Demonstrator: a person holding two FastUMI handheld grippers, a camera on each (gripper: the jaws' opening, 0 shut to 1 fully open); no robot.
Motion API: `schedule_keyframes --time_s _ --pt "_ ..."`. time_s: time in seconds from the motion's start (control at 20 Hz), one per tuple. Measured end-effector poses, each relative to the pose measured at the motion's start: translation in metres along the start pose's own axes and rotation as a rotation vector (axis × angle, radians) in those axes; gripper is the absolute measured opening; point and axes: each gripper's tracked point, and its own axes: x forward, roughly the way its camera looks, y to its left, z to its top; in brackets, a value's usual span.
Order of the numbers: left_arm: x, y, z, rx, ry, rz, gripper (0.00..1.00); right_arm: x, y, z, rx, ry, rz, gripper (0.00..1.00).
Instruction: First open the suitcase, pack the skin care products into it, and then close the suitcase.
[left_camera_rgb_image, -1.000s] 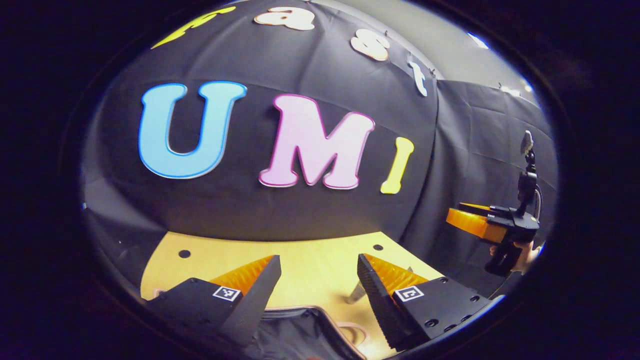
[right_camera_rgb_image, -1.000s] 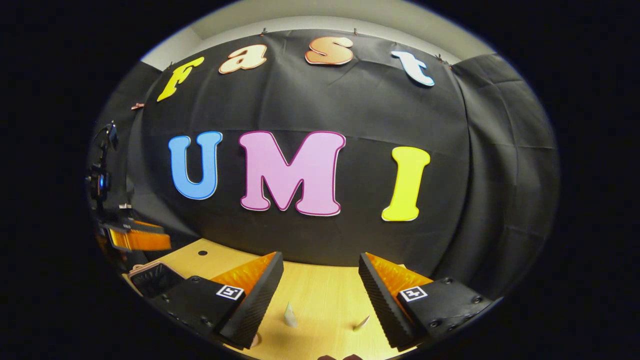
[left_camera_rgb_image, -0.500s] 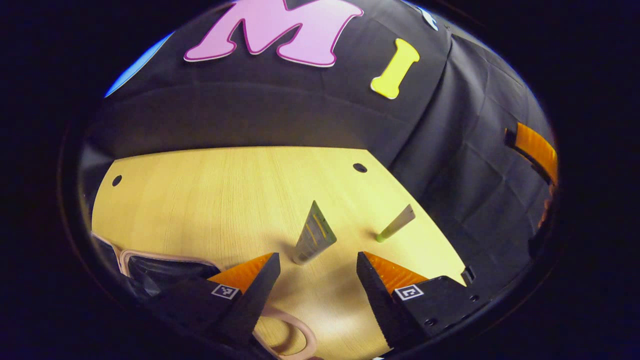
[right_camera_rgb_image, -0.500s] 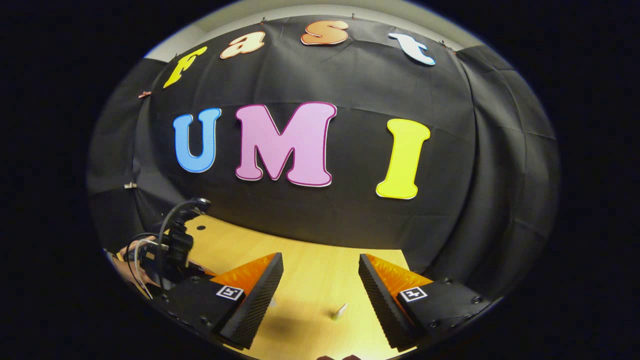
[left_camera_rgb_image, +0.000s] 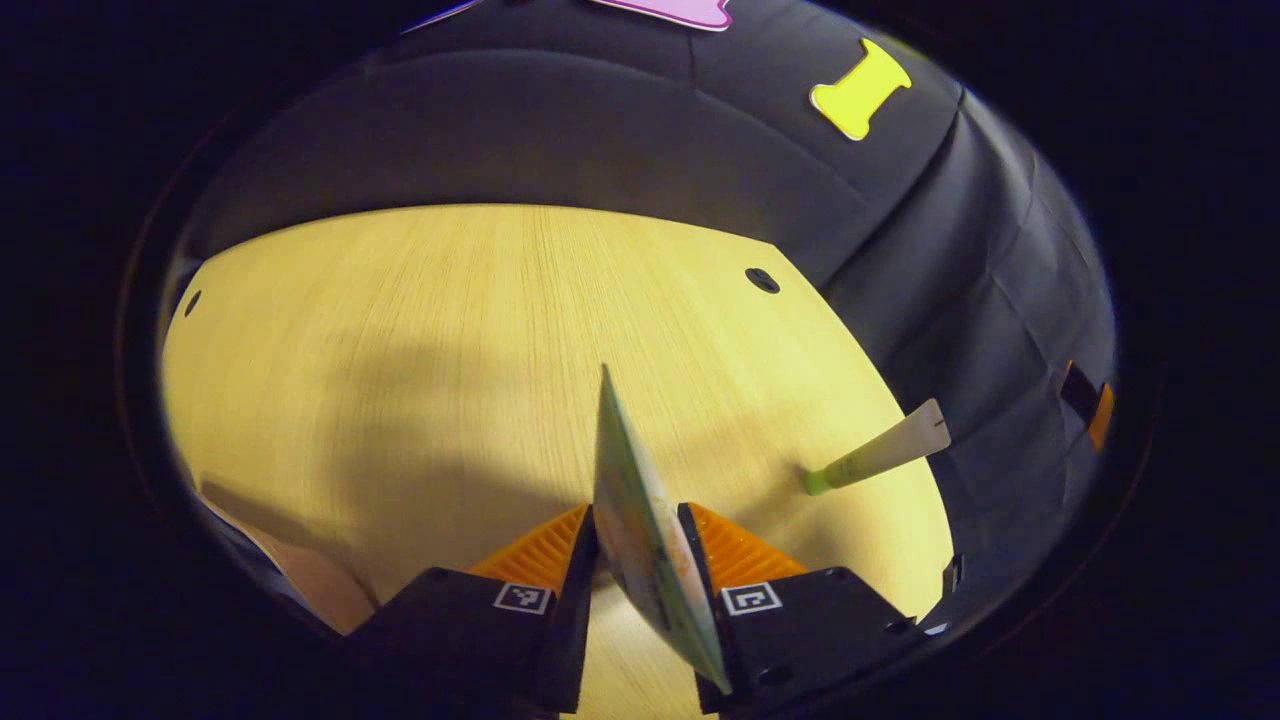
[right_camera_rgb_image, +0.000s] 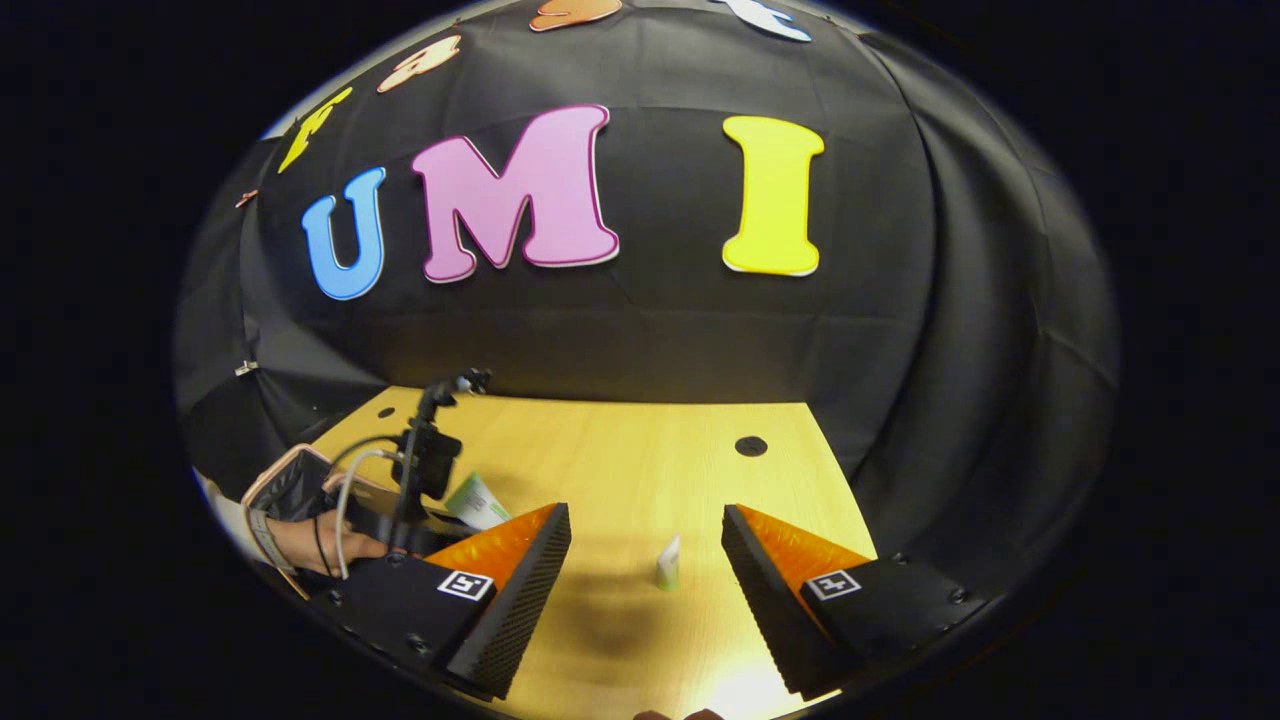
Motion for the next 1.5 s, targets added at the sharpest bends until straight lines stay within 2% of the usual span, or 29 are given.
schedule_keyframes --time_s 0.1,0.15,0.2,0.35,0.5,0.55,0.6,0.7,0.75,0.8,0.85,0.9,0.95,1.05,1.15,1.25,1.3,1.4,1.5 --pt "-0.015 0.003 0.001 0.035 0.010 0.028 0.46 0.011 0.002 -0.025 0.053 0.076 0.015 0.97" --pt "-0.030 0.001 0.004 0.051 -0.009 0.024 0.50 0.018 0.002 -0.034 0.092 0.089 0.020 0.98" --pt "-0.045 -0.004 0.008 0.062 -0.024 0.010 0.49 0.027 0.001 -0.043 0.104 0.105 0.013 0.98" --pt "-0.094 -0.011 0.005 0.093 -0.034 -0.002 0.43 0.061 -0.005 -0.081 0.068 0.183 -0.017 0.98" --pt "-0.146 -0.002 -0.002 0.106 -0.047 0.027 0.49 0.091 -0.011 -0.105 0.065 0.234 -0.023 0.98" --pt "-0.163 0.002 -0.007 0.108 -0.048 0.037 0.46 0.099 -0.012 -0.114 0.084 0.258 -0.019 0.97" --pt "-0.180 0.010 -0.013 0.109 -0.045 0.058 0.49 0.105 -0.011 -0.121 0.119 0.279 -0.010 0.98" --pt "-0.209 0.032 -0.031 0.105 -0.025 0.109 0.46 0.117 -0.013 -0.136 0.162 0.306 -0.028 0.90" --pt "-0.222 0.046 -0.041 0.097 -0.015 0.134 0.46 0.121 -0.012 -0.142 0.167 0.323 -0.031 0.73" --pt "-0.232 0.060 -0.051 0.080 0.000 0.157 0.46 0.121 -0.014 -0.140 0.167 0.330 -0.057 0.69" --pt "-0.242 0.078 -0.067 0.053 0.024 0.188 0.46 0.121 -0.006 -0.136 0.191 0.324 -0.033 0.31" --pt "-0.251 0.096 -0.079 0.018 0.044 0.217 0.46 0.118 0.010 -0.126 0.222 0.310 0.007 0.25" --pt "-0.260 0.110 -0.088 -0.016 0.062 0.235 0.46 0.112 0.022 -0.110 0.240 0.278 0.026 0.30" --pt "-0.269 0.135 -0.107 -0.073 0.125 0.266 0.49 0.093 0.060 -0.084 0.259 0.248 0.095 0.30" --pt "-0.274 0.159 -0.130 -0.101 0.194 0.309 0.46 0.066 0.127 -0.070 0.279 0.260 0.216 0.30" --pt "-0.274 0.180 -0.149 -0.115 0.260 0.349 0.46 0.034 0.191 -0.071 0.242 0.294 0.327 0.30" --pt "-0.275 0.186 -0.158 -0.126 0.287 0.352 0.49 0.017 0.221 -0.073 0.233 0.314 0.384 0.30" --pt "-0.272 0.193 -0.174 -0.156 0.336 0.342 0.46 -0.014 0.283 -0.078 0.229 0.350 0.497 0.30" --pt "-0.266 0.200 -0.186 -0.180 0.376 0.331 0.49 -0.032 0.333 -0.093 0.204 0.413 0.565 0.30"
